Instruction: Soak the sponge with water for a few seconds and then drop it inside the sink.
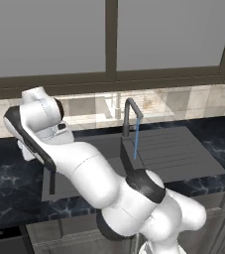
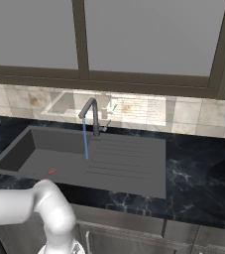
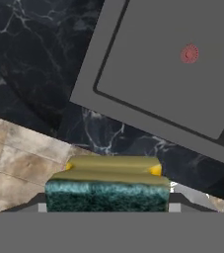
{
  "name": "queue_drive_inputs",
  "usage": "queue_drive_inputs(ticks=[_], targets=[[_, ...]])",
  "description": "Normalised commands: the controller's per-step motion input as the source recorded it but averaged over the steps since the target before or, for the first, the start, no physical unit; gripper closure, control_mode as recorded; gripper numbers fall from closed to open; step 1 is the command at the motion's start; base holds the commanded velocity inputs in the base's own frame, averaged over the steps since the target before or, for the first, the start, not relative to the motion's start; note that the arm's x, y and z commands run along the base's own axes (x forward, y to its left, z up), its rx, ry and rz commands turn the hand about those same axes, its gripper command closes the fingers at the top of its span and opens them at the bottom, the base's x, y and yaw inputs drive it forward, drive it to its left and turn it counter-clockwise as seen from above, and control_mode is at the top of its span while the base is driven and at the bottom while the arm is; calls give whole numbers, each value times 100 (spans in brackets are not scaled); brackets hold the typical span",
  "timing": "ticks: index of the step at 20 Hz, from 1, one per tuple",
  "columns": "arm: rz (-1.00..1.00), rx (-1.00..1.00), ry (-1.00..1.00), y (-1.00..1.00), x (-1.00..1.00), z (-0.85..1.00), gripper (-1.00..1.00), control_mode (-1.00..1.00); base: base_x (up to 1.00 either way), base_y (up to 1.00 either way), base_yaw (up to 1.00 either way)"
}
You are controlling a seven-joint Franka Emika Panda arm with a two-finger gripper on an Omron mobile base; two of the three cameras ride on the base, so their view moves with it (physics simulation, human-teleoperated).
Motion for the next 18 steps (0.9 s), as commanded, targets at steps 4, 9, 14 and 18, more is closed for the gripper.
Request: queue_drive_inputs(ticks=[4, 9, 14, 18], targets=[[0, 0, -4, -64, 0, 0, 100, -100, 0, 0, 0], [-1, 0, -4, -65, 0, 0, 100, -100, 0, 0, 0], [-5, 0, -2, -65, 8, 0, 100, -100, 0, 0, 0], [-8, 0, -2, -65, 9, 0, 100, -100, 0, 0, 0]])
